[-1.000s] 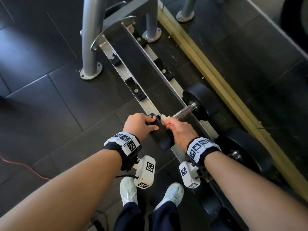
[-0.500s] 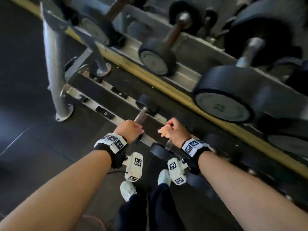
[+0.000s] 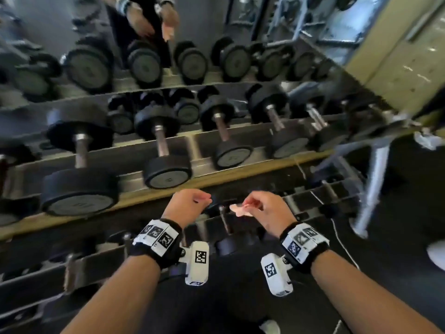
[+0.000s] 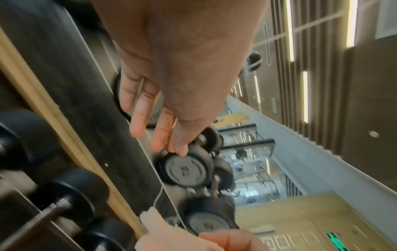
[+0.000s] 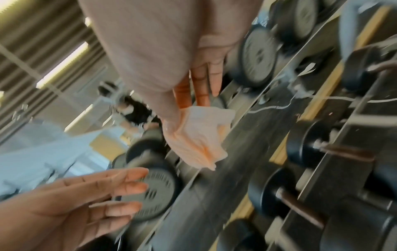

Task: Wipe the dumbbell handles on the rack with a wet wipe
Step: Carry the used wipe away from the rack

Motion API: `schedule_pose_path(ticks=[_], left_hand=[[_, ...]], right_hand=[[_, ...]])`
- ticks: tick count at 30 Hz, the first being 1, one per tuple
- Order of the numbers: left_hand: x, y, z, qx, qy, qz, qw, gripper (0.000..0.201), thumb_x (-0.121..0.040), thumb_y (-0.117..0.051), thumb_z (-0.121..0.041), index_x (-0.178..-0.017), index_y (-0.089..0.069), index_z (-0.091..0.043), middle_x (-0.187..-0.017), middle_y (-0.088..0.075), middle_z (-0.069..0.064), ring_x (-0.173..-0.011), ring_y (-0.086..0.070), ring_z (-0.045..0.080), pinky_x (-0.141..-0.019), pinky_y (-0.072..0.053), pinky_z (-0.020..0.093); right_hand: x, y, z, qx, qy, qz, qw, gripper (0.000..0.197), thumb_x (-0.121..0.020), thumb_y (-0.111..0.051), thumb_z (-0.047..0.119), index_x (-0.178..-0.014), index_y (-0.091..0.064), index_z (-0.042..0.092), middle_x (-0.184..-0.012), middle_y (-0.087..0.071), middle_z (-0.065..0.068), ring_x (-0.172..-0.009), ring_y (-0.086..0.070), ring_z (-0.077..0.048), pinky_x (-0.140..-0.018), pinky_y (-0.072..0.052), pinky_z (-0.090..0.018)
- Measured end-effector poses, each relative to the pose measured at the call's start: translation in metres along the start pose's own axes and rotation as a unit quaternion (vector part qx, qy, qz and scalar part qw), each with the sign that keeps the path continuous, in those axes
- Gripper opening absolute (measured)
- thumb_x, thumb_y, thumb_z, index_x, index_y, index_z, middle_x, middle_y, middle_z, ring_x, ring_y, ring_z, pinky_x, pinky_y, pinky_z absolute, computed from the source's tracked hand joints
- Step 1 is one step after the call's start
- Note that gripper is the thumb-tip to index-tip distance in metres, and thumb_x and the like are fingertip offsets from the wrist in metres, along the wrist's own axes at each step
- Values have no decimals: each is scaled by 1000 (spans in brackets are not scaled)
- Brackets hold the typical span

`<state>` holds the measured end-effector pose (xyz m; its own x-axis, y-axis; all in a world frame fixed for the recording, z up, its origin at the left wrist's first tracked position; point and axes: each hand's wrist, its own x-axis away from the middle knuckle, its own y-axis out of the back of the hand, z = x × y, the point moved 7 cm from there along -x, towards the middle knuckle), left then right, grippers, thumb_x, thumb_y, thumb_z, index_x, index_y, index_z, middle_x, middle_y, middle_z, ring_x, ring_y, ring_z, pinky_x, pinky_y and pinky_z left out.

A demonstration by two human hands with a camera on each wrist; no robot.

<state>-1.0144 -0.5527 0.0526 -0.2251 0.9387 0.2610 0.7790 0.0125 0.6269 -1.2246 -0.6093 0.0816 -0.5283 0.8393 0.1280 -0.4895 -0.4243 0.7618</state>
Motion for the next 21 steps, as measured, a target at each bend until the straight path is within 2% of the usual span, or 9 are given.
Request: schedule_pose_path(ticks=[5,8,10,12,13,15,16,19,21], left_hand=[[-41,-128,-154,-39,-105,19,994,18,-90,-66,-28,-106,-75,-26,-102,-74,-7,-86,-58,0,-75,-35,9],[-54,-210,-244,-61,-170,26,983,15,-89,-68,-23,-102,-76,-22,-103,-75,-4,-90,-63,6,-81,-38,16],[-62,-265,-298,-77,-200,54,975,13,-88,-69,-24,-99,-76,-23,-99,-75,-5,-92,-66,10,-81,-40,19],[-71,-316,-346,-76,-223,90,968,9,-88,-70,-25,-95,-75,-26,-93,-74,-8,-87,-67,8,-80,-43,19],[-76,-339,-368,-76,-233,104,964,8,-87,-70,-25,-93,-74,-27,-90,-73,-9,-82,-65,3,-77,-43,16],[-85,-386,-410,-84,-251,127,956,7,-87,-70,-25,-93,-74,-27,-86,-72,-11,-74,-61,-5,-71,-40,10],[-91,-409,-430,-89,-257,139,952,8,-87,-70,-24,-93,-75,-26,-87,-73,-9,-74,-62,-2,-71,-40,12],[-106,-480,-488,-108,-280,173,938,9,-87,-70,-23,-95,-75,-23,-89,-74,-3,-80,-64,9,-78,-45,22],[-118,-526,-526,-118,-299,186,929,9,-87,-70,-24,-95,-75,-24,-87,-74,-5,-79,-63,7,-77,-43,21]], right_hand=[[82,142,-141,-20,-58,-141,988,5,-86,-72,25,-88,-67,26,-82,-65,15,-78,-58,-1,-73,-42,-14],[143,219,-230,-4,-115,-209,971,7,-87,-69,34,-91,-66,28,-85,-65,15,-82,-61,-3,-74,-46,-19],[187,265,-285,-6,-160,-260,952,8,-85,-70,38,-86,-65,33,-80,-64,17,-80,-62,-4,-73,-48,-19],[230,302,-333,-54,-197,-313,928,14,-80,-69,46,-81,-63,33,-80,-68,14,-79,-65,-4,-77,-54,-29],[250,318,-353,-75,-206,-342,914,21,-77,-66,54,-80,-63,33,-81,-71,14,-80,-67,-3,-78,-55,-30],[289,348,-391,-62,-225,-398,887,32,-74,-56,69,-77,-61,37,-81,-70,23,-79,-65,5,-75,-50,-15],[306,360,-409,-49,-242,-413,877,30,-74,-55,69,-77,-61,39,-79,-68,26,-78,-63,7,-72,-47,-13],[343,388,-469,-43,-293,-425,856,7,-84,-68,42,-84,-63,36,-79,-66,22,-79,-63,2,-75,-54,-29],[361,408,-513,-40,-320,-426,846,6,-88,-69,30,-87,-64,34,-82,-68,18,-81,-64,-2,-77,-55,-35]])
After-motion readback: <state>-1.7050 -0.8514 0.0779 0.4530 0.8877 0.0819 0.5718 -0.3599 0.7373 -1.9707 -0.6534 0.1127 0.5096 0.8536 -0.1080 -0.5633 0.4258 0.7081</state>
